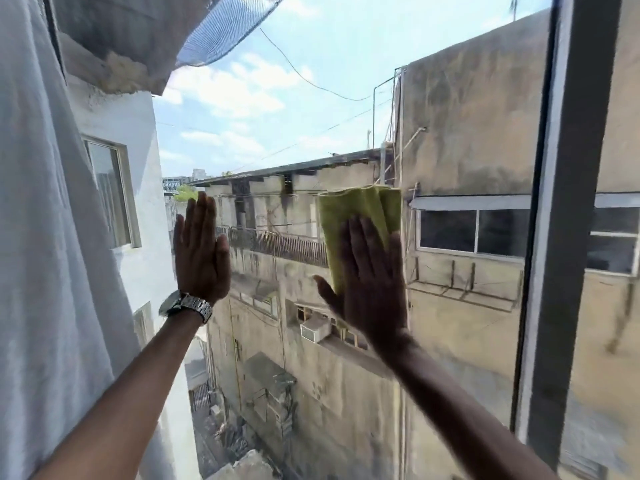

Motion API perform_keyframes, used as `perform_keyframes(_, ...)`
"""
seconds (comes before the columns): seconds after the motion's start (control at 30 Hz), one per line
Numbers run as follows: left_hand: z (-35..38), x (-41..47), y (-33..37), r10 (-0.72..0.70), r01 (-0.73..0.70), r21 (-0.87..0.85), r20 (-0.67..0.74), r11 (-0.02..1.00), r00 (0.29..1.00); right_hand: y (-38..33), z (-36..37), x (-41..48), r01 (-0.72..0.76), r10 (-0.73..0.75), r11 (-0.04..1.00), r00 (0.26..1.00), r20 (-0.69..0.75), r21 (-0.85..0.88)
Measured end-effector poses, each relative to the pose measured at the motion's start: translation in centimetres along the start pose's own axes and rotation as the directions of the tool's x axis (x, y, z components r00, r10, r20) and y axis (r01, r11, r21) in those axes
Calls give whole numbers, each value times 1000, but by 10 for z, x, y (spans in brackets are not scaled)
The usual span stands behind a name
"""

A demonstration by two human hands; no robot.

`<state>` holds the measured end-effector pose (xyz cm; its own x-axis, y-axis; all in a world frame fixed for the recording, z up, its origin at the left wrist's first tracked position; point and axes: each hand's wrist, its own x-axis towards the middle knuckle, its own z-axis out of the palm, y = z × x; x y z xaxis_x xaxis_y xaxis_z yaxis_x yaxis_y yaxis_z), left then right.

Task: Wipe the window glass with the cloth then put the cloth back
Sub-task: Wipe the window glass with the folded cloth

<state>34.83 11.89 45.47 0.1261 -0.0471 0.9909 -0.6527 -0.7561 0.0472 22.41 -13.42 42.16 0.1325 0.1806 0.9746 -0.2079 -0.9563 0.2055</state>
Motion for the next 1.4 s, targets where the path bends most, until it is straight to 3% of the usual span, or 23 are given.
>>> perform_keyframes(0.13, 3, -3, -4, 23, -22, 20, -23, 1000, 999, 60, -7, 48, -245, 238, 962, 969, -70, -118)
perform_keyframes(0.27, 8, -1, -12, 18, -16, 71, -37, 997, 999, 14, 1, 106, -371, 360, 926, 922, -146, -63)
perform_keyframes(0.33, 9, 2, -12, 23, -19, 71, -55, 997, 998, -16, 11, 104, -304, 296, 952, 946, -130, -45)
perform_keyframes(0.43, 5, 0, -6, 2, 2, 69, -50, 998, 999, -36, 14, 37, -65, 65, 997, 998, -5, -36)
perform_keyframes(0.5, 0, -1, 0, -7, 9, 75, -31, 997, 999, -19, 5, -22, 59, -54, 996, 996, 71, -68)
perform_keyframes(0.57, -3, 1, 4, -20, 21, 71, -11, 997, 1000, 17, -5, -58, 60, -53, 993, 996, 68, -102)
perform_keyframes(0.7, -8, 1, -5, 28, -29, 36, 27, 999, 999, 64, -10, -25, -164, 167, 967, 986, -3, -195)
perform_keyframes(0.8, -8, 0, -19, 89, -91, 75, 26, 993, 996, 45, -2, 32, -397, 388, 899, 918, -86, -186)
perform_keyframes(0.87, -4, -2, -24, 84, -85, 85, 17, 993, 996, 15, 6, 39, -448, 439, 886, 894, -95, -124)
perform_keyframes(0.93, -1, -3, -27, 79, -79, 61, 4, 995, 997, -28, 18, 15, -368, 364, 926, 930, -53, -86)
perform_keyframes(1.03, 2, -4, -30, 96, -95, 44, -19, 994, 995, -79, 24, -57, -86, 90, 994, 994, 63, -73)
perform_keyframes(1.13, -1, -5, -32, 129, -128, 75, -8, 989, 992, -67, 19, -99, 53, -48, 997, 995, 93, -49)
perform_keyframes(1.2, -4, -8, -34, 131, -131, 87, -2, 988, 991, -51, 15, -94, -23, 26, 998, 999, 48, -53)
perform_keyframes(1.33, 1, -11, -40, 69, -65, 94, -37, 993, 997, -56, 27, -15, -354, 352, 933, 935, -44, -69)
perform_keyframes(1.4, 3, -12, -42, 4, 2, 80, -79, 997, 997, -81, 33, 25, -386, 385, 923, 921, -53, -5)
